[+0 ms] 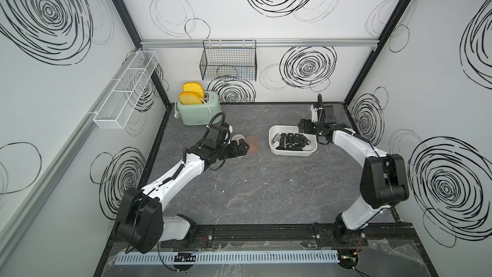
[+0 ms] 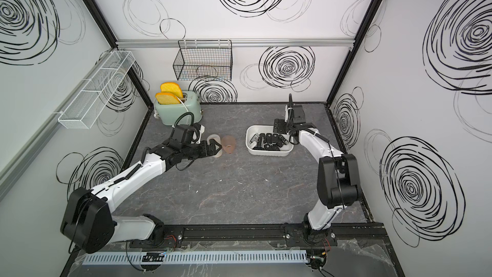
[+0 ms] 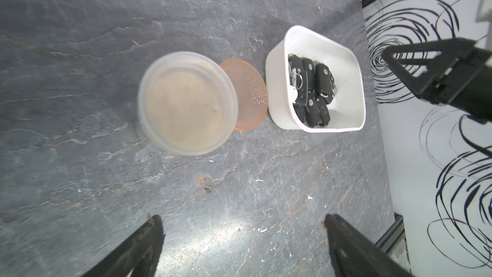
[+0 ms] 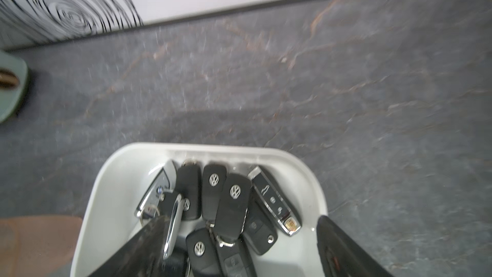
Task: Place the car key into the storage box
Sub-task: Place the car key in the storage box, then reset both arms
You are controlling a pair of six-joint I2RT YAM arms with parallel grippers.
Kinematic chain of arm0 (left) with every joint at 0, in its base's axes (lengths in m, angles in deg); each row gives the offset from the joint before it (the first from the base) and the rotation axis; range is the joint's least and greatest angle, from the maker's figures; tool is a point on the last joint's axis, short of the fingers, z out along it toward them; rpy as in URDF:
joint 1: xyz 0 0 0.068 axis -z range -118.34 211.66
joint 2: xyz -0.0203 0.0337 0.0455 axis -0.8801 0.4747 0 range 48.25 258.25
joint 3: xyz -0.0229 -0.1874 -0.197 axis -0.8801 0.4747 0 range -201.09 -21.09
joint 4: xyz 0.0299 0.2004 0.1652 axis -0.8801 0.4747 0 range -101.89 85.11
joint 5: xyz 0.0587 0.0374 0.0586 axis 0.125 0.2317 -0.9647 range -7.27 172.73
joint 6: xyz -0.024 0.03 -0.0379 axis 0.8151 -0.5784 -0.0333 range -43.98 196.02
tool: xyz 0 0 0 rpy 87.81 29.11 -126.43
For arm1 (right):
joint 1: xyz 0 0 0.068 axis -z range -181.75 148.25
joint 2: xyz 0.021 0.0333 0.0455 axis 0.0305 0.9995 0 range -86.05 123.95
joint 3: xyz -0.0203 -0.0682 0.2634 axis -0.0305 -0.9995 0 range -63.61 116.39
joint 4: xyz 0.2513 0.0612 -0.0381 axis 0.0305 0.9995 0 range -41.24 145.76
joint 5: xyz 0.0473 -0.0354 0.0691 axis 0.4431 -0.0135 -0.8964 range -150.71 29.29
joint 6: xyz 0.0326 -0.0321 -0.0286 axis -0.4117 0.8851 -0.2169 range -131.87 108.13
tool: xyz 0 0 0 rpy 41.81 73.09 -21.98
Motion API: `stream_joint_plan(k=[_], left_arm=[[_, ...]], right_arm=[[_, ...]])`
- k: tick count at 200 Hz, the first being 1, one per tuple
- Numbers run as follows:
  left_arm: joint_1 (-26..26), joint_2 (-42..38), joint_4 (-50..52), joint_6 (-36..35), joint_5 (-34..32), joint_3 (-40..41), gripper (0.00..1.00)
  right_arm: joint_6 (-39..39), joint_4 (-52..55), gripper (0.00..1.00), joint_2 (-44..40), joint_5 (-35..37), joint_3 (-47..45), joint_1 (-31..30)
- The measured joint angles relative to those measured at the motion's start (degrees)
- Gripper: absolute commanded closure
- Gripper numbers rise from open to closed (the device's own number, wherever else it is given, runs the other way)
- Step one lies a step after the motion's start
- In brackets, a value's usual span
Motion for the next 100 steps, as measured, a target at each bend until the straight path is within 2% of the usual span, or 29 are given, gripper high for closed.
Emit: stream_joint_plan(k=[45, 67, 100], left_arm=[[-8.8, -3.8, 0.7, -1.4, -2.1, 4.0, 0.02], [-14.7, -3.9, 0.8, -2.0, -3.6, 6.0, 0.02], [-20.4, -3.1, -0.3, -5.0, -9.0, 6.2, 0.02]], right_arm=[[6.1, -21.7, 0.05, -10.7, 8.8, -24.4, 1.7], [9.0, -30.5, 0.05, -11.0, 12.1, -33.5, 2.3], [10.1, -45.9, 0.04, -8.4, 14.6, -39.8, 5.5]])
